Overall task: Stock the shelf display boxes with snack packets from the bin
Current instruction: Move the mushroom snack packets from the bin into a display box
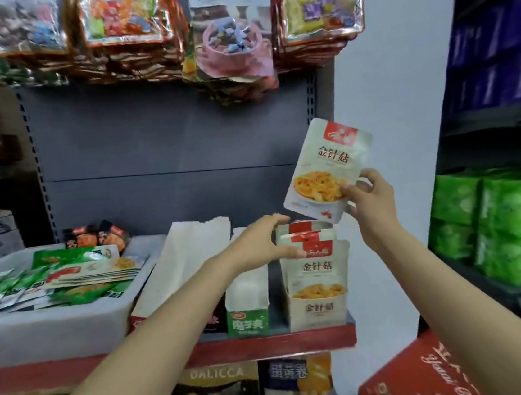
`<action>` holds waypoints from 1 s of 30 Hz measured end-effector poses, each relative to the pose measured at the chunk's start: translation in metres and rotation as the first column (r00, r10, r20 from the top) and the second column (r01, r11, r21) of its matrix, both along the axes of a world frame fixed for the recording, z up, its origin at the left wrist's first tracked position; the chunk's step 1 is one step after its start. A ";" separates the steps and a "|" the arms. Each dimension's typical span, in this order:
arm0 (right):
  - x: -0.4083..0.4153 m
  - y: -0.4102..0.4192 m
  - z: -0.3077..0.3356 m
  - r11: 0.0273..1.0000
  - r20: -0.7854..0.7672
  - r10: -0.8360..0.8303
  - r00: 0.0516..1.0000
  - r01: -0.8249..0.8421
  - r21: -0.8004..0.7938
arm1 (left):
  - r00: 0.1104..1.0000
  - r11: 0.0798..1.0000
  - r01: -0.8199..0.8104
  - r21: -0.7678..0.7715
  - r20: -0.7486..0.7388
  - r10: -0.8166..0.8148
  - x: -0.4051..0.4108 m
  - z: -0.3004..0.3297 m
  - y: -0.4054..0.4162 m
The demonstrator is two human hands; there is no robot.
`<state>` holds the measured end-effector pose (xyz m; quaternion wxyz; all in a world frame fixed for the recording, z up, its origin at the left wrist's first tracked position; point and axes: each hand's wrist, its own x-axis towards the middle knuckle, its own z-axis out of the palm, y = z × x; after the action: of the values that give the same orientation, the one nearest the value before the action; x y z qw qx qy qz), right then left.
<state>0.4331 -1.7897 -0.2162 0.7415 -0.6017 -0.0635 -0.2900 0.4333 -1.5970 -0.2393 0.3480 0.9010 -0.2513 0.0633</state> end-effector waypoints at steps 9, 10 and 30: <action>0.029 -0.020 -0.015 0.986 -0.107 0.109 0.988 -0.121 -0.113 | 0.992 1.000 -0.005 0.025 0.130 0.002 0.010 -0.012 -0.015; 0.030 -0.021 -0.016 0.985 -0.112 0.116 0.987 -0.129 -0.119 | 0.990 1.000 -0.002 0.017 0.138 -0.001 0.010 -0.014 -0.015; 0.039 -0.033 -0.026 0.888 -0.281 0.057 0.958 -0.177 -0.425 | 0.984 0.999 0.000 -0.044 0.180 0.008 0.011 -0.025 -0.015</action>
<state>0.4724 -1.8225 -0.2427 0.6021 -0.7831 -0.0669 -0.1404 0.4445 -1.6120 -0.2639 0.3434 0.8842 -0.2786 0.1509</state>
